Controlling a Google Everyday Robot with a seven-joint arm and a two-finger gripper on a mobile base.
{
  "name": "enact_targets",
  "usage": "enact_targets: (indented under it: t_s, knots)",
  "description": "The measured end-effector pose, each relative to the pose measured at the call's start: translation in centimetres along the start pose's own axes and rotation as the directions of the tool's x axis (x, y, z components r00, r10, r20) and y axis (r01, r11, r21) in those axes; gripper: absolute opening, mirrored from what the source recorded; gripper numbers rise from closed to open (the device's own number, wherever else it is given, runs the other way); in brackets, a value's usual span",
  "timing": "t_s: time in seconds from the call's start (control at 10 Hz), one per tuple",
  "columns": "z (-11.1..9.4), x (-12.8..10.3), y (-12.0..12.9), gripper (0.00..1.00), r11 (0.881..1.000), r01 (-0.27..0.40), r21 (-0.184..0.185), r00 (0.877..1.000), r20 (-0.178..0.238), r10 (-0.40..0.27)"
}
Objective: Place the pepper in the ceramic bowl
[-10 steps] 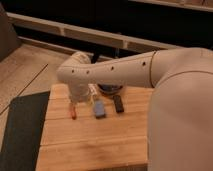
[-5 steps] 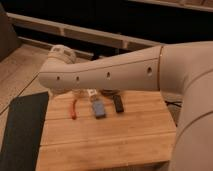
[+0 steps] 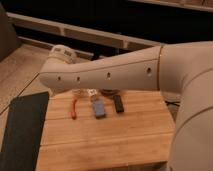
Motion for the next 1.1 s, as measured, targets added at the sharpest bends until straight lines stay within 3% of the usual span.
enact_targets:
  t_s: [0.4, 0.6, 0.8, 1.1]
  knots:
    - [5.3, 1.4, 2.2, 0.65, 0.995, -0.017, -0.094, 0.996, -0.088, 0.008]
    - [7.2, 2.4, 2.9, 0.65, 0.992, 0.003, -0.126, 0.992, -0.126, -0.019]
    - [8.9, 2.6, 2.2, 0.65, 0.990, 0.033, -0.135, 0.989, -0.139, -0.052]
    - [10.9, 2.0, -0.8, 0.65, 0.992, 0.019, -0.128, 0.990, -0.136, -0.037]
